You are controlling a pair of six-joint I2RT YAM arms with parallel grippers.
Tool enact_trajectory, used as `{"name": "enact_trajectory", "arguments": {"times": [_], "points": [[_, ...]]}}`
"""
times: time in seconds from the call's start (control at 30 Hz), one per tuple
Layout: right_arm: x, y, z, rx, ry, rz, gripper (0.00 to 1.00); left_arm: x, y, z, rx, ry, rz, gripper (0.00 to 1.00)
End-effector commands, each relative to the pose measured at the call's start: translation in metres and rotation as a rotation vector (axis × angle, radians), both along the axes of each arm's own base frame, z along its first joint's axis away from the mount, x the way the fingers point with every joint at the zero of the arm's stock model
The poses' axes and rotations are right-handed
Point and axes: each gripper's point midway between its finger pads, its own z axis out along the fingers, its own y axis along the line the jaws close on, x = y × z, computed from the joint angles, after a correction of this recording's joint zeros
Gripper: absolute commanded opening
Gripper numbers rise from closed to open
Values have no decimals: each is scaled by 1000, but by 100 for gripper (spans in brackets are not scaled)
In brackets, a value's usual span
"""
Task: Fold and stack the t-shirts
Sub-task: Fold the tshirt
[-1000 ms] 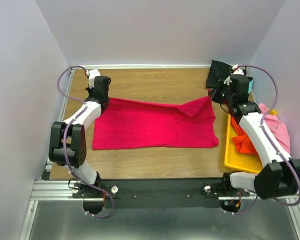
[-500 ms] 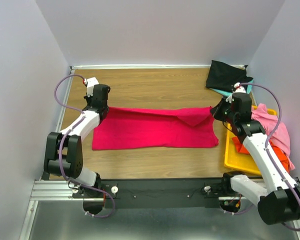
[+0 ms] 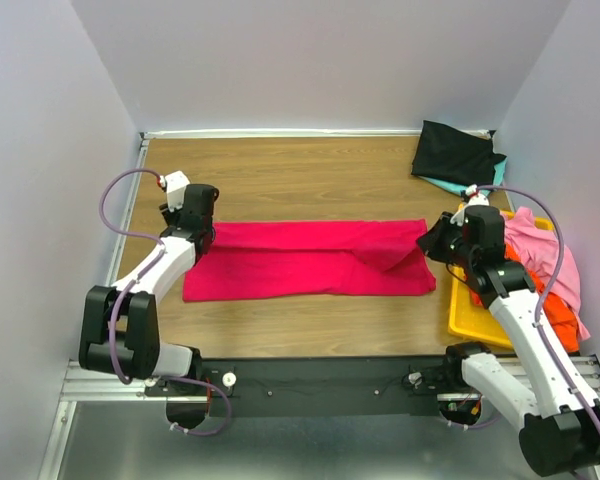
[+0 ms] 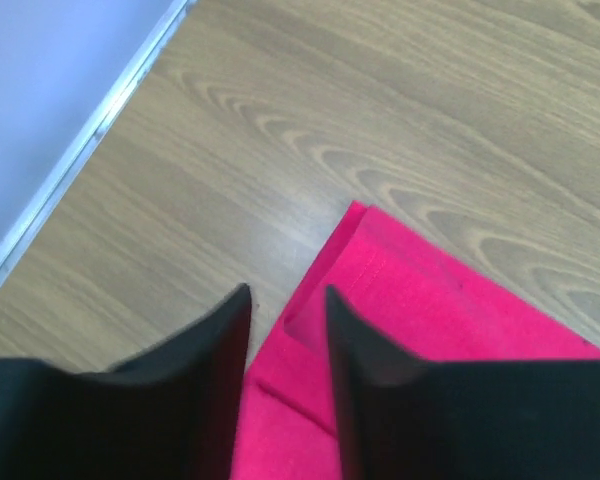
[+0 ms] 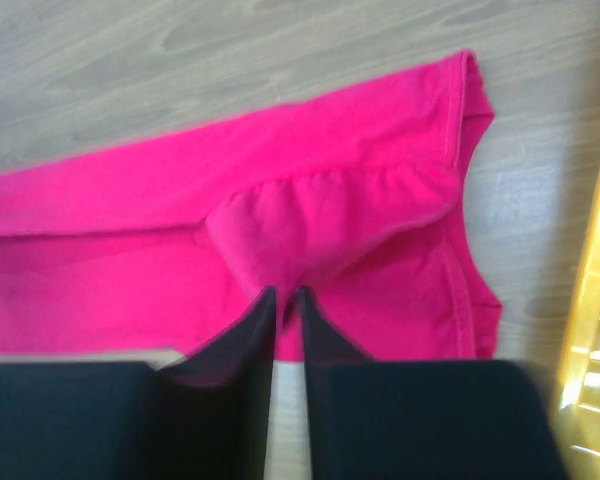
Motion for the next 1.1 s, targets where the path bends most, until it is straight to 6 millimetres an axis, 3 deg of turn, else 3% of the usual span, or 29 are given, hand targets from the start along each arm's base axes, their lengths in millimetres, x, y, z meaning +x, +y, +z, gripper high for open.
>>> {"name": "enact_trajectory", "arguments": {"times": [0.0, 0.03, 0.1, 0.27, 0.3, 0.37, 0.4, 0.53, 0.6, 0.77, 0.87, 1.07], "points": [[-17, 13, -3, 15, 27, 54, 38, -17, 5, 9, -5, -36, 80, 63], [-18, 13, 1, 12, 17, 53, 55, -18, 4, 11, -8, -46, 80, 66], [-17, 8, 8, -10, 0, 38, 62, -20, -6, 28, -10, -98, 67, 68], [-14, 20, -1, -9, 6, 85, 62, -25, -53, 67, -25, -225, -40, 68], [-14, 26, -14, -18, 38, 105, 61, -24, -67, 73, -34, -245, -86, 68], [-9, 35, -20, -23, 41, 123, 59, -22, -80, 80, -55, -270, -138, 69], [-10, 49, -32, -35, 77, 162, 54, -20, -88, 84, -66, -291, -164, 69], [-6, 91, -48, -112, 91, 228, 50, -15, -96, 75, -58, -277, -214, 73], [-6, 99, -54, -129, 103, 246, 50, -15, -97, 69, -53, -262, -216, 73], [-16, 113, -85, -192, 185, 298, 47, -11, -99, 52, -35, -220, -217, 75], [-21, 110, -107, -224, 234, 292, 46, -8, -101, 48, -31, -207, -224, 75], [-18, 111, -121, -230, 252, 284, 47, -7, -104, 49, -40, -217, -239, 75]]}}
